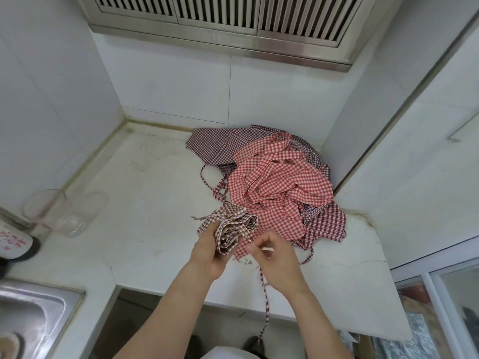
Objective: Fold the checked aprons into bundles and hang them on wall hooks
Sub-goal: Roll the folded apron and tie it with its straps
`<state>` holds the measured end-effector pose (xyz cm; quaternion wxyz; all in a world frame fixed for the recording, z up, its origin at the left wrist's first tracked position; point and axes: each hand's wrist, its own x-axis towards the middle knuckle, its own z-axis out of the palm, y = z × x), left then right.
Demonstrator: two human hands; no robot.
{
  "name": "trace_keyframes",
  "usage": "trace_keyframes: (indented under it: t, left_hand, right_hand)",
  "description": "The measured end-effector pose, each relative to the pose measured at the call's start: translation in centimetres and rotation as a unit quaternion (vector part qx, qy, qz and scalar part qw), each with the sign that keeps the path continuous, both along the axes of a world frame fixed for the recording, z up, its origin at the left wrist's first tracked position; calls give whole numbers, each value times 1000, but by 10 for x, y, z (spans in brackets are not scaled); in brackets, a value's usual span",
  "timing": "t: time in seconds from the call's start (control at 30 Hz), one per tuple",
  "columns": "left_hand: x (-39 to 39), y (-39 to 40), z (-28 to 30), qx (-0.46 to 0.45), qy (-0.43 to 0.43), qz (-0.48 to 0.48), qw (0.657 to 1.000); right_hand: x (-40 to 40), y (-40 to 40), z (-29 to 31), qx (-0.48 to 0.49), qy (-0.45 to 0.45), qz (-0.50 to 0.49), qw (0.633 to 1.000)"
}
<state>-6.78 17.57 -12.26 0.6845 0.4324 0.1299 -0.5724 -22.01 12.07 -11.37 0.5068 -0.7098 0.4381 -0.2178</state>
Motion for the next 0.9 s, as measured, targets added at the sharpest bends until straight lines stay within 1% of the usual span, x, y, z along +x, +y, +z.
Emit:
trace_keyframes:
  t: [0.07, 0.17, 0.23, 0.3, 0.43, 0.5, 0.57, 0.63, 0.7, 0.83, 0.9]
  left_hand:
    - [-1, 2, 4, -10, 10, -7, 1000]
    - [-3, 4, 10, -26, 14, -16, 999]
    - [-7, 4, 14, -31, 4, -33, 999]
    - [-10, 3, 17, -47, 6, -44, 998]
    - [-14, 4, 24, -83, 7, -72, 994]
    - [-15, 5, 27, -100, -5, -104, 990]
    - [-16, 5, 29, -106, -22, -131, 985]
    - [-17, 4, 28, -96, -42, -147, 984]
    - [-18, 1, 22, -75, -58, -149, 984]
    - [-15, 0, 9, -37, -80, -142, 986]
    - [-13, 0, 5, 9, -108, -141, 984]
  right_hand:
    - [0, -1, 2, -58, -2, -14, 998]
    - [1, 1, 6, -164, 2, -17, 986]
    - [2, 3, 9, -199, -14, -22, 980]
    - [4, 5, 11, -190, -29, -24, 981]
    - [5, 6, 14, -153, -13, -1, 988]
    - [4, 4, 17, -159, -3, 7, 987]
    - [3, 0, 18, -180, 30, 25, 983]
    - [1, -4, 18, -185, 55, 51, 980]
    - [0, -5, 17, -166, 56, 68, 982]
    - [-5, -7, 23, -104, 68, 90, 988]
    - [-9, -8, 31, -55, 60, 115, 990]
